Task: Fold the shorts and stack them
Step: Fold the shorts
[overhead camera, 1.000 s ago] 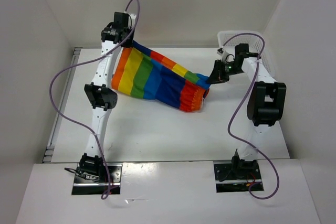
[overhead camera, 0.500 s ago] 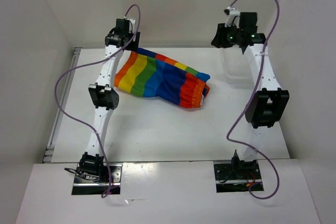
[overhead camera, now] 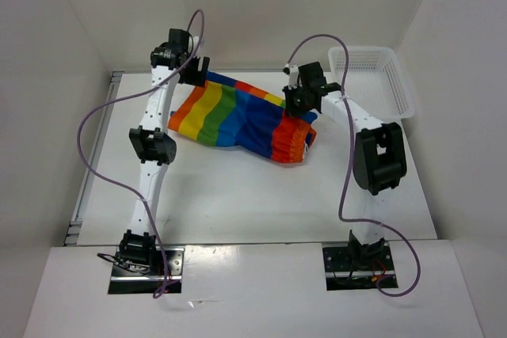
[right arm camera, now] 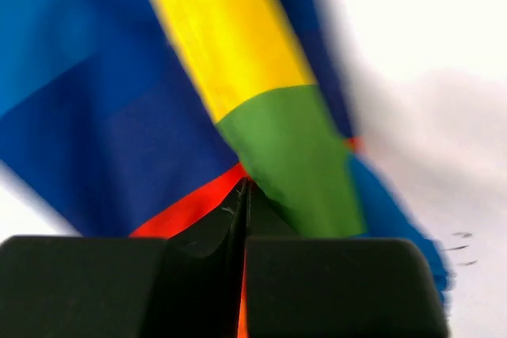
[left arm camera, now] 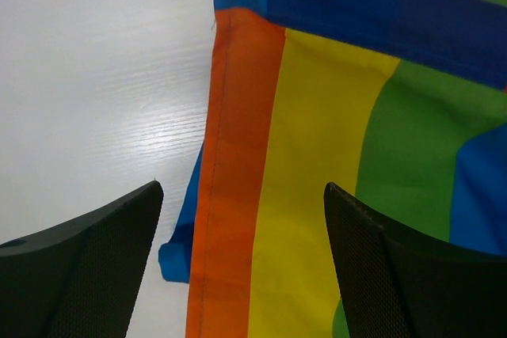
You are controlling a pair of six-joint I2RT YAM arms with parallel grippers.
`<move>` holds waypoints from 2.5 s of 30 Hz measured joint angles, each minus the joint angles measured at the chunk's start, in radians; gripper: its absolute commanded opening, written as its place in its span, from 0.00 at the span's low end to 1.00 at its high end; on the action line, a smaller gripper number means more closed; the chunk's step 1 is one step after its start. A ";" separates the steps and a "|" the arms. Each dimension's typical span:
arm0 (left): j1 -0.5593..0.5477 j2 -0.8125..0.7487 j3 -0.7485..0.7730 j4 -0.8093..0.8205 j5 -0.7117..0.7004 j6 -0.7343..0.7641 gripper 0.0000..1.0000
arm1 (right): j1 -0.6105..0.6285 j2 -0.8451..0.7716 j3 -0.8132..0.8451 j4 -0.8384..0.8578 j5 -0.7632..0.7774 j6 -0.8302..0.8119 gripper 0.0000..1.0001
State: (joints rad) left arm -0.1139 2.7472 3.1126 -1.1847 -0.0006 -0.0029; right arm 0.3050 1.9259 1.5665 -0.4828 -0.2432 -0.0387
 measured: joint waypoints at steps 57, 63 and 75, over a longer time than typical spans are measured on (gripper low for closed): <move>0.111 -0.806 -1.518 0.689 0.187 -0.002 1.00 | -0.167 -0.235 -0.595 0.253 -0.121 0.506 0.87; 0.111 -0.690 -1.477 0.717 0.134 -0.002 1.00 | -0.165 -0.169 -0.583 0.267 -0.127 0.582 0.79; 0.108 -0.646 -1.592 0.793 0.040 -0.006 0.33 | -0.122 -0.136 -0.549 0.257 -0.046 0.568 0.00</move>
State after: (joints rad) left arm -0.0059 2.1010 1.5204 -0.3912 0.0395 -0.0093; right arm 0.1833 1.7901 1.0172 -0.2260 -0.2890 0.5289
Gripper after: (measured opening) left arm 0.431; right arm 0.032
